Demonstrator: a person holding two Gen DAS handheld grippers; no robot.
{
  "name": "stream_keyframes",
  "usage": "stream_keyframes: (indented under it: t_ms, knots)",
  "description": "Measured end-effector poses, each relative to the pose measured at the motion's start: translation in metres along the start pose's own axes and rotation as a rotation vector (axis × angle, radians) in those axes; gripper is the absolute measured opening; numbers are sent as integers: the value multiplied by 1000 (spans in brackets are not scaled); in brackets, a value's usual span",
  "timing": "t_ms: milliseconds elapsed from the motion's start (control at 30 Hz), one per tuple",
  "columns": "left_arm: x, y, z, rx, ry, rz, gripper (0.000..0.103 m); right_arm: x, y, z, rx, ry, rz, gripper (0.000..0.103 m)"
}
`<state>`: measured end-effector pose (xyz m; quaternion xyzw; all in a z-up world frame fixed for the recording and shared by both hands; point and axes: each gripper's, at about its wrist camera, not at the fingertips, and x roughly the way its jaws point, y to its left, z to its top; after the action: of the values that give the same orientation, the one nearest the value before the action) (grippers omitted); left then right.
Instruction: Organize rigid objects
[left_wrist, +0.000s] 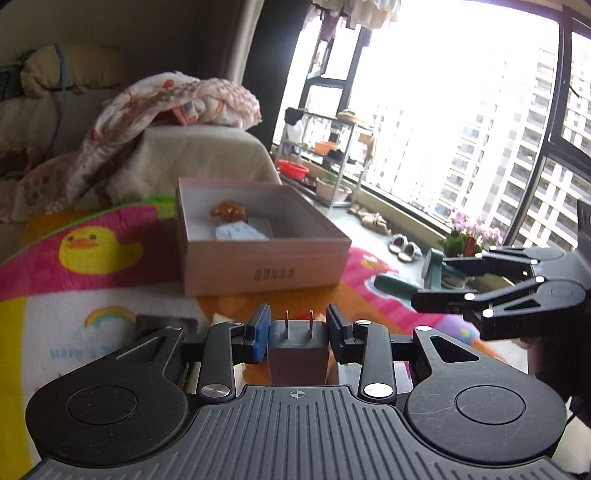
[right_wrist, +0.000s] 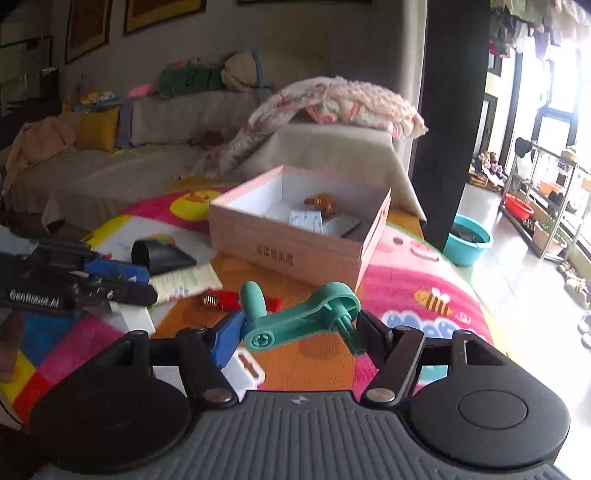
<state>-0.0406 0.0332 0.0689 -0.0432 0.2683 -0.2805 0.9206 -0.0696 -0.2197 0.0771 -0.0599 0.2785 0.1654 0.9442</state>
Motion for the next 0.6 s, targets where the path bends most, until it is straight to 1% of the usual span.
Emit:
stream_keyframes:
  t_ms: [100,200,267,333,367,400,433,467,500,567,600]
  knots:
    - [6,3,30,32,-44,-5,37,3,-1,10,2,-30,0,68]
    - [26,7,71,75,-95,30,37,14,-4,26,1,-68,-7,68]
    - [48,15,101,65,-119,52,37,27,-7,42,14,-93,-23,68]
    - [71,27,128,20,-169,77,37,45,-11,61,32,-124,-44,68]
    - [85,35,138,-4,-173,75,37,55,-14,70,46,-144,-63,68]
    - [100,42,146,-29,-154,72,38,66,-17,78,68,-165,-79,68]
    - [117,51,151,-65,-109,75,38,78,-21,84,99,-174,-87,69]
    - [130,59,152,-104,-67,79,38,90,-24,88,125,-158,-91,75]
    - [138,65,149,-132,-39,81,38,100,-25,89,138,-126,-94,79]
    - [138,68,136,-130,-24,85,38,106,-21,83,137,-80,-89,79]
    - [132,66,129,-114,-28,91,38,103,-17,74,126,-77,-77,81]
